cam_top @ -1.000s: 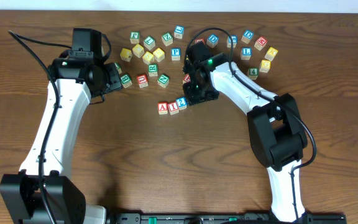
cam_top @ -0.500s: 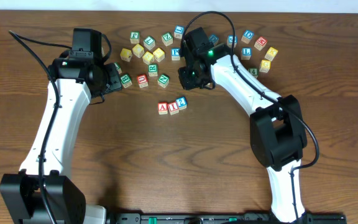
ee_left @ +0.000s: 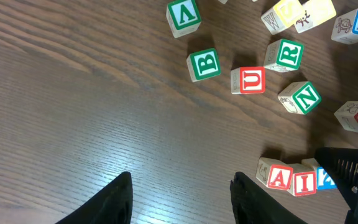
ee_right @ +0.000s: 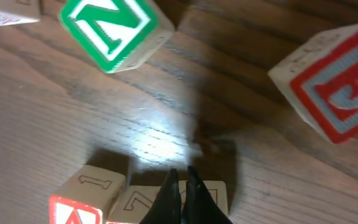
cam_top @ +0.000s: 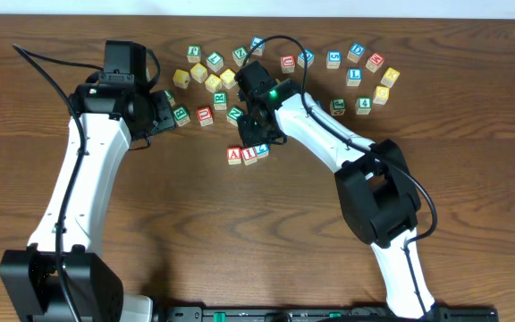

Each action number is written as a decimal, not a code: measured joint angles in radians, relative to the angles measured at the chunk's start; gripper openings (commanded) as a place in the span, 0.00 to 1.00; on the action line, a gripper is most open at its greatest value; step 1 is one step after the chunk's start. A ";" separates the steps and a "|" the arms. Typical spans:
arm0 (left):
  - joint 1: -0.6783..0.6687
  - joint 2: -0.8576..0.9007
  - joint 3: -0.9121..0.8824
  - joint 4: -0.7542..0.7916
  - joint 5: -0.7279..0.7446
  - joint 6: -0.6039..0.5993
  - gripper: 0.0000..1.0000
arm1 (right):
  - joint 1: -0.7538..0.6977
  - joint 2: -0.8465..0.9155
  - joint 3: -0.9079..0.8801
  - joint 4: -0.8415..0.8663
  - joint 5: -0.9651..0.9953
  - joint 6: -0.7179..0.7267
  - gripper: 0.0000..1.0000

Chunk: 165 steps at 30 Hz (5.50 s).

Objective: Spell out AI2

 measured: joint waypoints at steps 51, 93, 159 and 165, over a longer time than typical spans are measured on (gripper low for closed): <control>-0.084 0.134 -0.046 0.010 0.039 -0.024 0.08 | -0.114 -0.060 0.008 -0.176 -0.023 0.016 0.06; -0.292 0.351 -0.047 0.149 0.174 -0.053 0.08 | -0.080 -0.060 -0.128 -0.023 -0.066 0.018 0.06; -0.219 0.248 0.019 0.131 0.089 0.064 0.08 | -0.111 -0.068 -0.101 0.053 -0.075 -0.014 0.07; -0.219 0.290 0.002 0.132 0.069 0.079 0.08 | -0.062 -0.068 -0.101 0.046 -0.065 -0.014 0.07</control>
